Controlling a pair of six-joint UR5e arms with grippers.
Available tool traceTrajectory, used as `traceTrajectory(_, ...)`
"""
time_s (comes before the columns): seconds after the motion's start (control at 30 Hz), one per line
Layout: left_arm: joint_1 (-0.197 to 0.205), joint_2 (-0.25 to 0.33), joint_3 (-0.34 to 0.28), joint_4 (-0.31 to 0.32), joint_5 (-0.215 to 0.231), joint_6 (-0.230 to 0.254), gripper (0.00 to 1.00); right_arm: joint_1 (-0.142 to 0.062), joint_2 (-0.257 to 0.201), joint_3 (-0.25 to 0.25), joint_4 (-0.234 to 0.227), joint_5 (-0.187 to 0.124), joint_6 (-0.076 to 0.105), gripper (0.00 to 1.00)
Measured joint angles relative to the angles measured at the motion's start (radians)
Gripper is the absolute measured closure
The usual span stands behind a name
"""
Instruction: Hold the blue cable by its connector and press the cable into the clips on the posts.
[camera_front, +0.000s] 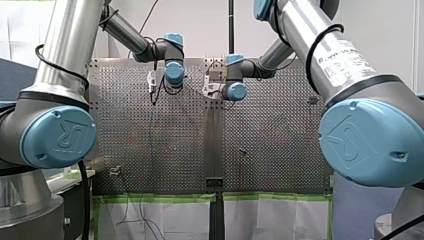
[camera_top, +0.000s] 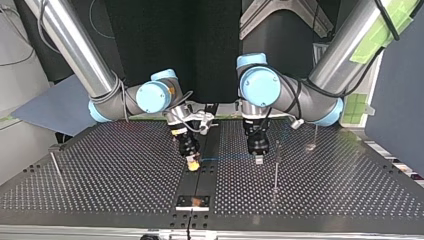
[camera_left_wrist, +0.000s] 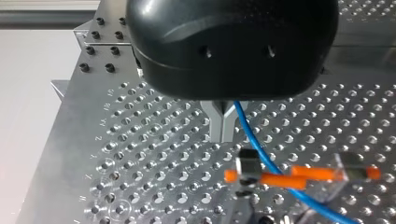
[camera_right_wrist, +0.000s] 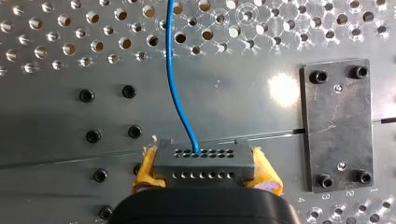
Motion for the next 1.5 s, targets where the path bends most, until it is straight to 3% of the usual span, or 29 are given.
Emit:
traceTrajectory(0.47,-0.001,-0.001,0.000,0.039,0.029,0.000,1.00,-0.004,0.000,0.001,0.004,-0.001,0.000,1.00)
traceTrajectory(0.63,-0.001,-0.001,0.000,0.068,0.045,-0.007,1.00,-0.012,0.001,0.001,0.032,0.002,0.001,1.00)
traceTrajectory(0.9,-0.006,-0.033,0.001,0.099,0.060,-0.020,1.00,-0.022,0.000,0.054,0.055,0.059,-0.005,1.00)
traceTrajectory(1.17,-0.023,-0.078,0.000,0.106,0.046,-0.051,1.00,-0.028,-0.001,0.112,0.055,0.113,-0.026,1.00)
traceTrajectory(1.5,-0.065,-0.133,0.000,0.104,0.038,-0.057,1.00,-0.034,-0.001,0.176,0.051,0.142,-0.055,1.00)
